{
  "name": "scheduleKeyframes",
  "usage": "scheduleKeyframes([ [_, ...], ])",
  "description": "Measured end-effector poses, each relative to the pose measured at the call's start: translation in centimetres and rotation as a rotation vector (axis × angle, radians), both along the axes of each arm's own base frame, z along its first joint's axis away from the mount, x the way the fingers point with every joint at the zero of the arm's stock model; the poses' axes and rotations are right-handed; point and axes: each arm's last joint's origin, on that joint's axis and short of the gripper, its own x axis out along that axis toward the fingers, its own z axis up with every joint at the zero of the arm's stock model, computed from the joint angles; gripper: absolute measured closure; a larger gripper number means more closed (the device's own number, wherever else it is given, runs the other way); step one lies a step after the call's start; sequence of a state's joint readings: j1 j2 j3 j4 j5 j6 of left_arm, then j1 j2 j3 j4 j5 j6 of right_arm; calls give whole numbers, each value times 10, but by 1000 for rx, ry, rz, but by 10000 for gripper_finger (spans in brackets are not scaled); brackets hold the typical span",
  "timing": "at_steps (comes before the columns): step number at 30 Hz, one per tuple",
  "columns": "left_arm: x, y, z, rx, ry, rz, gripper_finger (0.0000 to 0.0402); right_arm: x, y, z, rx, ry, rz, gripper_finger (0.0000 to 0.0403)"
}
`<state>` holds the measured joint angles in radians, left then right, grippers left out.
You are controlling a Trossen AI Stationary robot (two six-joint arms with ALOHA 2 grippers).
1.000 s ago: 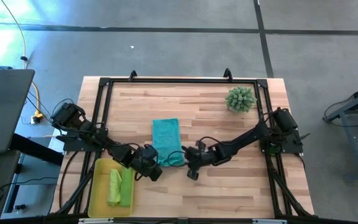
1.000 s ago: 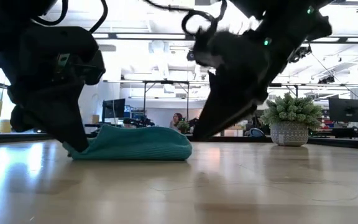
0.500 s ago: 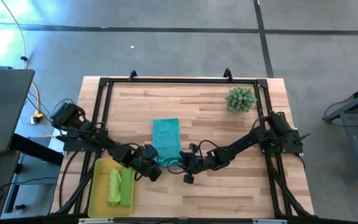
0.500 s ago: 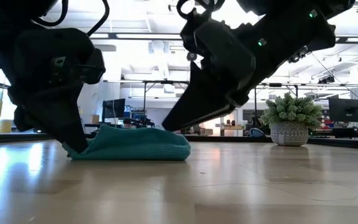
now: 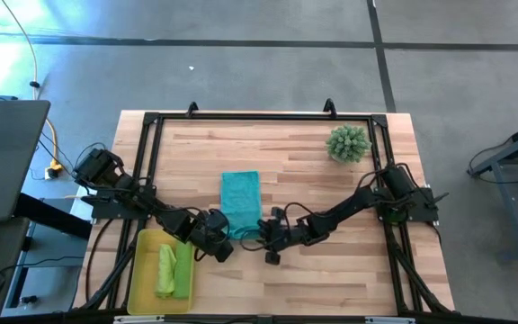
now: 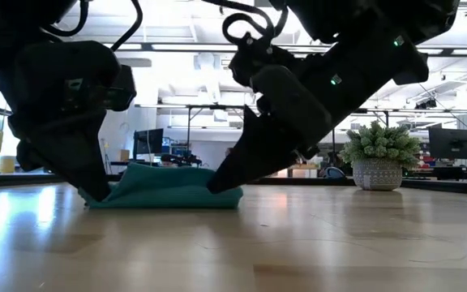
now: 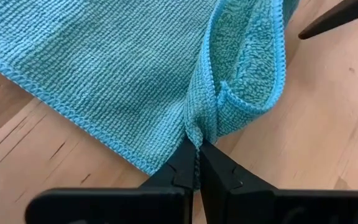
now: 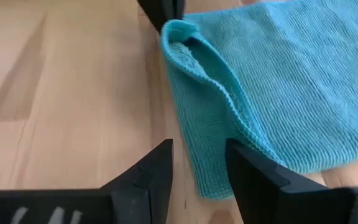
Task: Roll microfiber towels into tight, uniform cylinder then place into a basket
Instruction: Roll the blue microfiber towel
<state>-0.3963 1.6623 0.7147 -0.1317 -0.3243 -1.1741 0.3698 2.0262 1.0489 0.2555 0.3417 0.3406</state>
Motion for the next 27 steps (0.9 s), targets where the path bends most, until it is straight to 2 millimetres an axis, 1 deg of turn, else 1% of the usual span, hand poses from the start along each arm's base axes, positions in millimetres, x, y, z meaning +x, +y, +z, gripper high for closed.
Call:
scheduleKeyframes([
  [3,0,0,0,4,4,-17,398,0,0,0,-45,2,37,263],
  [5,0,0,0,6,5,-20,394,1,-1,-6,-58,16,42,263],
  [10,-3,1,6,31,17,-83,361,6,-4,-22,-20,25,17,263],
  [11,-4,2,9,35,22,-95,352,6,-4,-25,-21,28,16,263],
  [16,-12,11,33,34,12,-173,311,7,-4,-25,-15,13,17,263],
  [20,-17,13,59,21,-73,-293,292,7,-4,-26,-6,9,21,263],
  [22,-16,9,68,24,-154,-353,290,7,-4,-26,-5,10,23,263],
  [25,-10,0,72,50,-249,-414,289,8,-3,-25,2,-9,23,263],
  [27,-5,-6,68,70,-274,-436,289,8,-3,-25,7,-20,22,263],
])
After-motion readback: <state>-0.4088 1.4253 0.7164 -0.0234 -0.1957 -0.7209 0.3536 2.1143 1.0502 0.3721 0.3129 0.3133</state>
